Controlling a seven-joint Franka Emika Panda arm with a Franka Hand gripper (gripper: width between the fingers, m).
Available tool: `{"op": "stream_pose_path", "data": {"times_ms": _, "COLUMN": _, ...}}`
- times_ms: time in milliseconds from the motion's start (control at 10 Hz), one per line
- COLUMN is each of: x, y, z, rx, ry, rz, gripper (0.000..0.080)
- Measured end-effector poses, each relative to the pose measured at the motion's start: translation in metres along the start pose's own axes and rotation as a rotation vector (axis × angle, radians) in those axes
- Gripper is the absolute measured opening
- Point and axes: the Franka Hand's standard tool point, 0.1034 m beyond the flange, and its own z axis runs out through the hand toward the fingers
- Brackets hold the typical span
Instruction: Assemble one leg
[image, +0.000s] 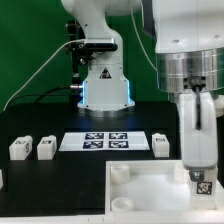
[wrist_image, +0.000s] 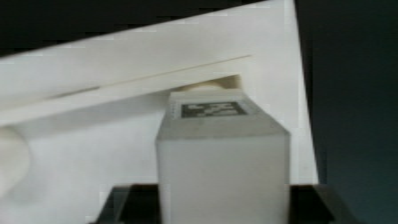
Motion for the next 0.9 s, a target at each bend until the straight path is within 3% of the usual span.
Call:
{"op": "stream_pose_path", "data": {"times_ms": 500, "x": 0.0021, "y": 0.0012, "z": 0.0004, "rx": -0.005, "ry": 0.008, "rz": 0.075, "gripper": 0.0295}}
{"op": "stream_pose_path", "data": {"times_ms": 600, "x": 0.0022, "y": 0.0013, "z": 0.0006, "rx": -0.005, "ry": 0.009, "rz": 0.074, "gripper": 0.0477}}
{"op": "stream_pose_path", "data": {"times_ms": 700, "x": 0.0022, "y": 0.0014, "z": 0.0007, "rx": -0.006, "ry": 0.009, "rz": 0.072, "gripper": 0.0591}}
{"op": "stream_pose_path", "data": {"times_ms": 900, "x": -0.0049, "y": 0.0053, "z": -0.0041, "rx": 0.009, "ry": 0.001, "rz": 0.061, "gripper": 0.0637}}
